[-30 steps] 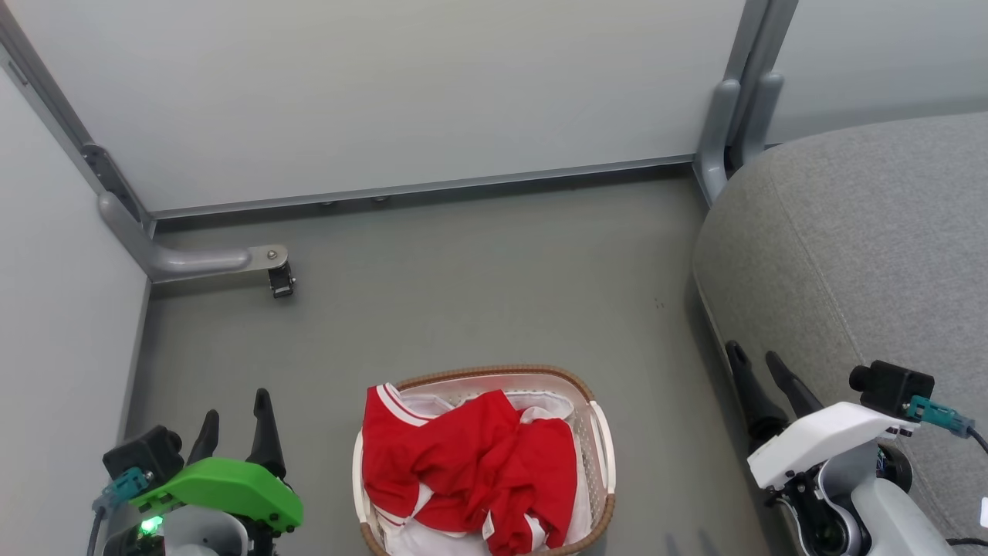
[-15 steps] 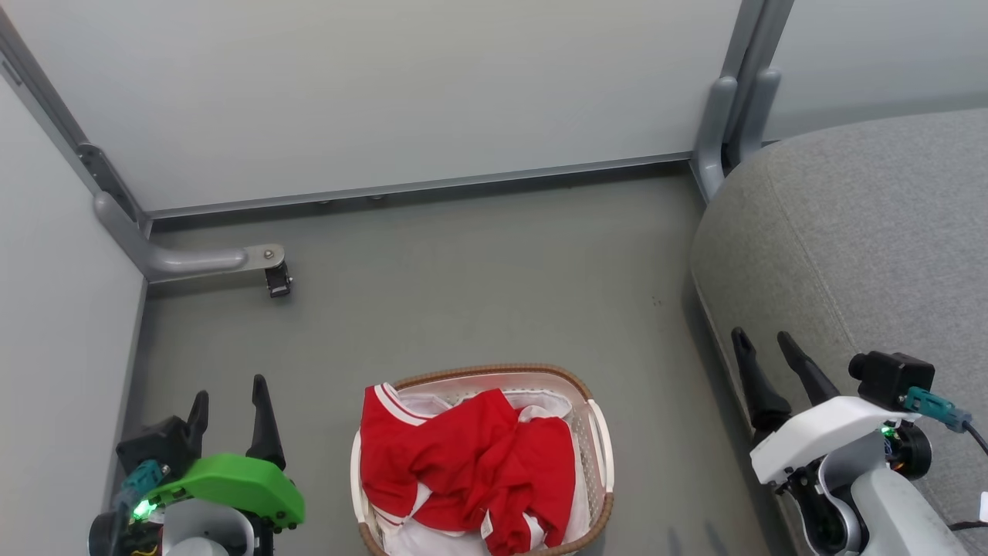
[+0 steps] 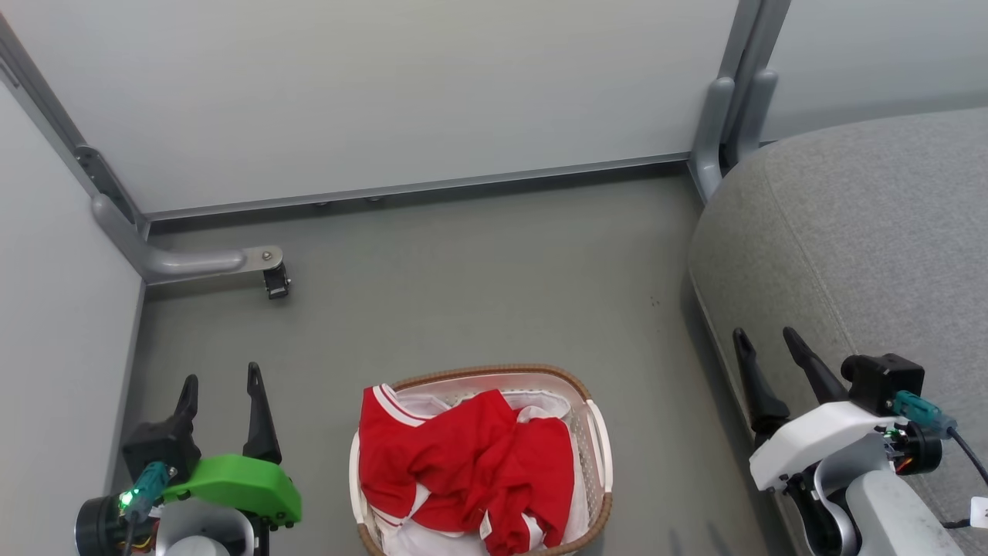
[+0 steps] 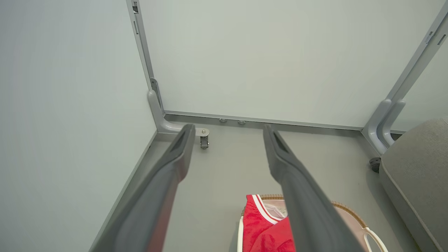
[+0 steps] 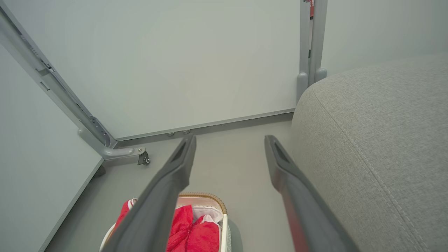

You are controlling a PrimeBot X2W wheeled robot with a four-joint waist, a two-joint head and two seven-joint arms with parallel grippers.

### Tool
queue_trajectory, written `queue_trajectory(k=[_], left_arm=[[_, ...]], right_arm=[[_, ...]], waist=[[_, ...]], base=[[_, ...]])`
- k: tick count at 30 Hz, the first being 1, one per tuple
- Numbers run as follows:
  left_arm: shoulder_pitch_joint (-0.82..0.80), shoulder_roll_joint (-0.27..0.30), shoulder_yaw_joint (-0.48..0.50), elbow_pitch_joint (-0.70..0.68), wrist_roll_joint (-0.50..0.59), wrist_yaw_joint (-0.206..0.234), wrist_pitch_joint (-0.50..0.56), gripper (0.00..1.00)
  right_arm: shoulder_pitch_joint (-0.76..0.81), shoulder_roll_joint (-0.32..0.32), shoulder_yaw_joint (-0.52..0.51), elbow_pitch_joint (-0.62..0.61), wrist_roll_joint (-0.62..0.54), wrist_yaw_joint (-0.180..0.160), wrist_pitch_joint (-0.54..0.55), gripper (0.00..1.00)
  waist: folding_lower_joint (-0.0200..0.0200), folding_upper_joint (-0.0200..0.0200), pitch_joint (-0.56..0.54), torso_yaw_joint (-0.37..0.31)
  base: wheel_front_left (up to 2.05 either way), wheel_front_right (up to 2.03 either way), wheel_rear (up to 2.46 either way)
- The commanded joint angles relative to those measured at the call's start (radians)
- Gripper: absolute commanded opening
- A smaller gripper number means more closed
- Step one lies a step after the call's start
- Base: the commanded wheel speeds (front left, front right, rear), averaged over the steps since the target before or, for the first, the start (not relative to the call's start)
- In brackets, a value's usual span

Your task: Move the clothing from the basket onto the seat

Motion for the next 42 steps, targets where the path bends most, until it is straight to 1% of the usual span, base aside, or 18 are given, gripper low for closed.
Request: queue_trajectory(k=[1, 8, 15, 28, 34, 38, 42], left_arm=[[0.004, 0.003, 0.003, -0.012, 0.03, -0.005, -0.009, 1.0], [0.018, -0.018, 0.025, -0.02, 0.085, -0.026, -0.024, 1.0], [0.026, -0.041, 0.051, -0.027, 0.143, -0.059, -0.04, 1.0], [0.036, -0.073, 0.083, -0.003, 0.268, -0.1, -0.066, 1.0], [-0.007, -0.082, 0.073, 0.01, 0.326, -0.122, -0.076, 1.0], [-0.046, -0.09, 0.057, 0.042, 0.36, -0.144, -0.083, 1.0], [-0.098, -0.101, 0.036, 0.109, 0.381, -0.177, -0.09, 1.0]], right_arm=[[-0.004, -0.009, 0.007, 0.006, -0.026, 0.0, -0.01, 1.0], [-0.016, -0.006, 0.004, -0.006, -0.09, 0.0, -0.026, 1.0], [-0.008, -0.005, -0.002, -0.012, -0.152, 0.0, -0.041, 1.0], [-0.024, -0.011, -0.003, -0.009, -0.245, 0.0, -0.068, 1.0], [-0.055, -0.018, 0.009, -0.027, -0.278, 0.0, -0.078, 1.0], [-0.098, -0.022, 0.021, -0.054, -0.294, 0.0, -0.084, 1.0], [-0.15, -0.02, 0.031, -0.093, -0.307, 0.0, -0.091, 1.0]], waist=[[-0.0001, 0.0, 0.001, -0.001], [-0.0001, 0.0, 0.005, -0.004], [-0.0001, 0.0, 0.008, -0.006], [-0.0001, 0.0, 0.026, -0.018], [-0.0001, 0.0, 0.089, -0.031], [-0.0001, 0.0, 0.162, -0.05], [-0.0001, 0.0, 0.248, -0.078]], base=[[0.0, 0.0, 0.0], [0.0, 0.0, 0.0], [0.0, 0.0, 0.0], [0.0, 0.0, 0.0], [0.0, 0.0, 0.0], [0.0, 0.0, 0.0], [0.0, 0.0, 0.0]])
